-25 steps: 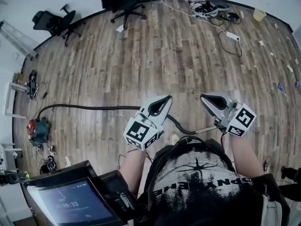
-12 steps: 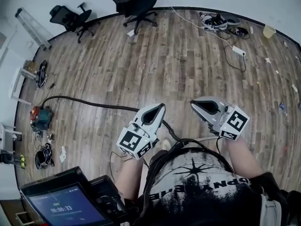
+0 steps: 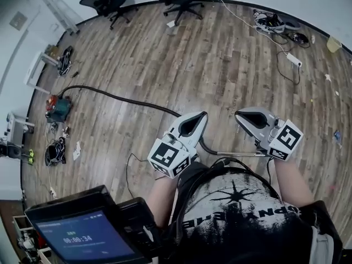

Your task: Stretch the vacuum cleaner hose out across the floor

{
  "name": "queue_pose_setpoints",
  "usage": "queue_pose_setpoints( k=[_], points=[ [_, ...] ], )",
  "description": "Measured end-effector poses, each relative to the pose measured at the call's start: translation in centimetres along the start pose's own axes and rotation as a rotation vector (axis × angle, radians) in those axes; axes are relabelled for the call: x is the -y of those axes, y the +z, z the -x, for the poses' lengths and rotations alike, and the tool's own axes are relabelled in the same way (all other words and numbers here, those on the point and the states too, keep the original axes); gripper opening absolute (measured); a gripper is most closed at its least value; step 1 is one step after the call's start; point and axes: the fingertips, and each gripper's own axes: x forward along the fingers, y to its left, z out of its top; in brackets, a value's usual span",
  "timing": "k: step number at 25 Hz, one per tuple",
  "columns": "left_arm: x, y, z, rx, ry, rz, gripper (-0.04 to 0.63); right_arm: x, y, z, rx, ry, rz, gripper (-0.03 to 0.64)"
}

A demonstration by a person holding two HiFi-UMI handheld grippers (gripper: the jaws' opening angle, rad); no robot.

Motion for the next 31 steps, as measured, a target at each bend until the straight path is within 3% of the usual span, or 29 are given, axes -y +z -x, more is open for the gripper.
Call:
queue_pose_setpoints(
  k=[7, 13, 18, 24, 31],
  points=[
    [0.4, -0.7, 1.1, -0.014, 0.043, 0.003, 0.0, -0.7, -0.8, 0.8, -0.023, -0.012, 0.039, 0.006],
    [1.1, -0.3, 1.1, -0.021, 0.058, 0.002, 0.0, -0.5, 0.2, 1.2, 0.022, 0.011, -0.025, 0.006],
    [1.0, -1.0, 1.3, -0.025, 0.078, 0.006, 0.001, -0.4, -0.5, 1.5, 0.004, 0.013, -0.006, 0.006],
    [2.9, -1.7, 2.4, -0.024, 0.067, 0.001, 0.0, -2.3, -1.1, 2.4, -0.002, 0.024, -0.02, 0.006],
    [0.7, -0.8, 0.7, -0.031, 0.058, 0.014, 0.0, 0.1, -0.5, 1.0, -0.02, 0.021, -0.025, 0.006]
  ],
)
